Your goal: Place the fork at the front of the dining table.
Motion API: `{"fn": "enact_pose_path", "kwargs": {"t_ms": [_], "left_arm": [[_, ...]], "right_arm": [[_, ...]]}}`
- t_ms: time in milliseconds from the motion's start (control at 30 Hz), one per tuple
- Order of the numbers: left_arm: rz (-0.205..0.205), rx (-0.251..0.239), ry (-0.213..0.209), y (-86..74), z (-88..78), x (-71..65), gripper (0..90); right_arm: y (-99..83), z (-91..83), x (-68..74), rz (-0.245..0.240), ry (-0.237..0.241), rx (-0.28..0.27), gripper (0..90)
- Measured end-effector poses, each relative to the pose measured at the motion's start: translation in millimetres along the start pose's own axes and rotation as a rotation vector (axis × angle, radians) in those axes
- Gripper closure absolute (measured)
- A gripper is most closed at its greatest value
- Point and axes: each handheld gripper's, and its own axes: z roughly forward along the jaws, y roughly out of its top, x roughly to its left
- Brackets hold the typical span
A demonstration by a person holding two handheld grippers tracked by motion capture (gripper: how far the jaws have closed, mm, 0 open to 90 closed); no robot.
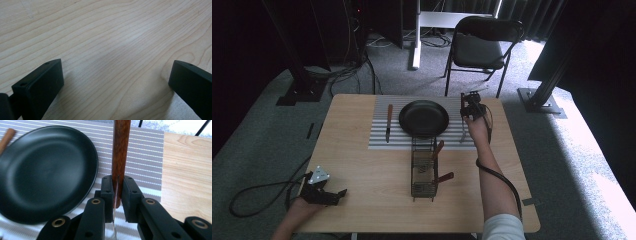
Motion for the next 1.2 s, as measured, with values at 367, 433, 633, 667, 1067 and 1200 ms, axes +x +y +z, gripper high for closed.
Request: {"fn": "enact_pose_path", "kwargs": {"t_ms": [367, 433, 633, 667, 1067, 1200], "left_arm": [[-0.001, -0.001, 0.000, 0.0, 0.0, 0.0, 0.0], [-0.001, 0.000, 0.000, 0.0, 0.0, 0.0, 0.0], [-0.001, -0.001, 0.000, 0.0, 0.1, 0.0, 0.0], [-0.001, -0.001, 0.000, 0.0, 0.1, 0.0, 0.0], [-0.001, 0.000, 0.000, 0.0, 0.0, -0.1, 0.0], [-0.001, 0.000, 0.000, 0.0, 0.0, -0.1, 0.0]], "right_arm": [[21.1, 60.6, -6.9, 0.084, -0.027, 0.116, 80.6], [21.5, 69.3, -8.5, 0.099, -0.028, 0.130, 80.5], [16.5, 90.8, -9.8, 0.126, -0.039, 0.172, 80.6], [15.2, 92.9, -9.7, 0.127, -0.041, 0.176, 80.5], [6.8, 89.5, -7.8, 0.128, -0.033, 0.166, 65.0], [1.3, 71.2, -8.9, 0.126, -0.007, 0.125, 59.4]]}}
